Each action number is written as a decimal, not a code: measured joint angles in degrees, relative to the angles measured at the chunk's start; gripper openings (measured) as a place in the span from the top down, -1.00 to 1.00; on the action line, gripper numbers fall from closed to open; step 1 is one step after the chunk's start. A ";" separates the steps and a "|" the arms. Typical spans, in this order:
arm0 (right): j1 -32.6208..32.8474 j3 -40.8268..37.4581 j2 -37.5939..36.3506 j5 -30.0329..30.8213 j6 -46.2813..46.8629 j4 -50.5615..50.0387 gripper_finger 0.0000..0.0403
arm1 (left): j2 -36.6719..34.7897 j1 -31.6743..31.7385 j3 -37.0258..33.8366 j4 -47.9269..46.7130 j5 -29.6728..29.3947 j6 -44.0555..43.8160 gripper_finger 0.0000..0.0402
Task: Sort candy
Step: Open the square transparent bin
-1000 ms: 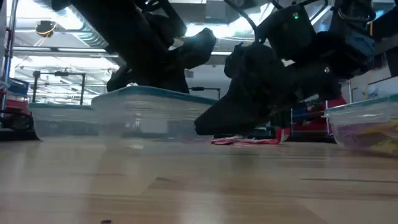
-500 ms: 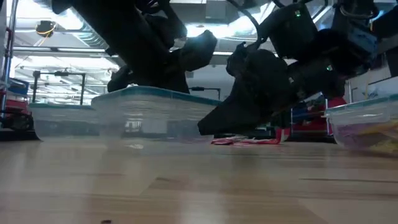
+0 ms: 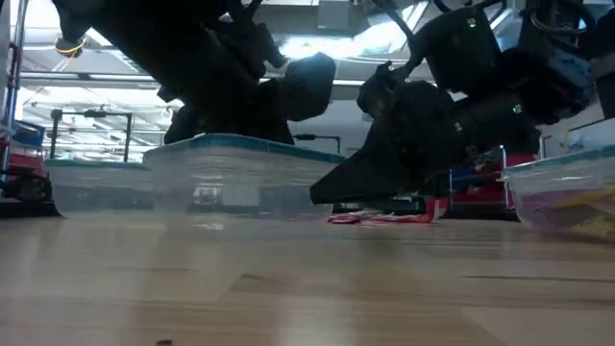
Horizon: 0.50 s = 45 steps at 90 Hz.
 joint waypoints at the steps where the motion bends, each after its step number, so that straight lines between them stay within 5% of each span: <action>1: 0.11 0.00 0.00 0.01 -0.20 0.05 0.26 | 0.00 0.00 0.00 0.00 0.01 0.01 1.00; 45: 3.40 0.00 -0.11 0.87 -7.32 -0.22 0.26 | 0.00 -0.11 0.00 0.54 0.66 0.66 1.00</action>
